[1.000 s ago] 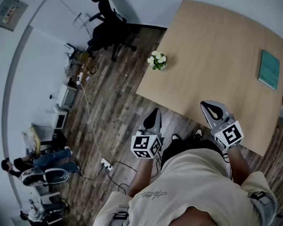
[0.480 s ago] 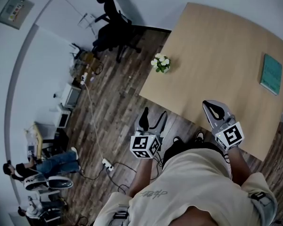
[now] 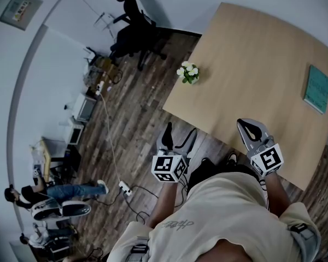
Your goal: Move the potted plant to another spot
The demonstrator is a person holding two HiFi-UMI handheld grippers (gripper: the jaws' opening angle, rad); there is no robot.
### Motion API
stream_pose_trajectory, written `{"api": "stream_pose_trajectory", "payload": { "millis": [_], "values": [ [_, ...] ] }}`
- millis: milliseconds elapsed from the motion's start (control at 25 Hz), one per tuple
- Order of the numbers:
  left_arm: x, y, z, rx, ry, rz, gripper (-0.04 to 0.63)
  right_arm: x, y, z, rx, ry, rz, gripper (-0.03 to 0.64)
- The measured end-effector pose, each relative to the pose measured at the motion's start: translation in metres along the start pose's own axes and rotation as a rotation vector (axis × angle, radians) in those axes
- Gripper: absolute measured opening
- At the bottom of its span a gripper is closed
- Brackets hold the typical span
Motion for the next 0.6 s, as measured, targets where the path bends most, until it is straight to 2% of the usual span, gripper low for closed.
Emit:
{"api": "stream_pose_trajectory", "payload": {
  "millis": [200,320,440,600],
  "values": [
    [-0.004,-0.005,-0.013,-0.009,0.04,-0.004,0.408,0.014,-0.005,-0.003,-0.011,0.051,-0.003,0.003],
    [0.0,-0.014,-0.023,-0.056,0.056,-0.017,0.4,0.023,-0.004,-0.004,-0.027,0.072,0.004,0.002],
    [0.006,-0.014,-0.031,-0.097,0.054,-0.009,0.4,0.027,0.0,0.002,-0.024,0.058,-0.001,0.002],
    [0.028,0.004,-0.041,-0.083,0.034,0.017,0.4,0.033,0.002,0.017,-0.055,0.016,-0.025,0.003]
  ]
}}
Point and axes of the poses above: the fingertips, and each gripper's own axes: x forward along the fingers, z to its right, y out of its top, the point moved 1 cm from there along -x, backward along the fingers, and after that the axes turned 5 degrees about y, right-handed, at the moved point
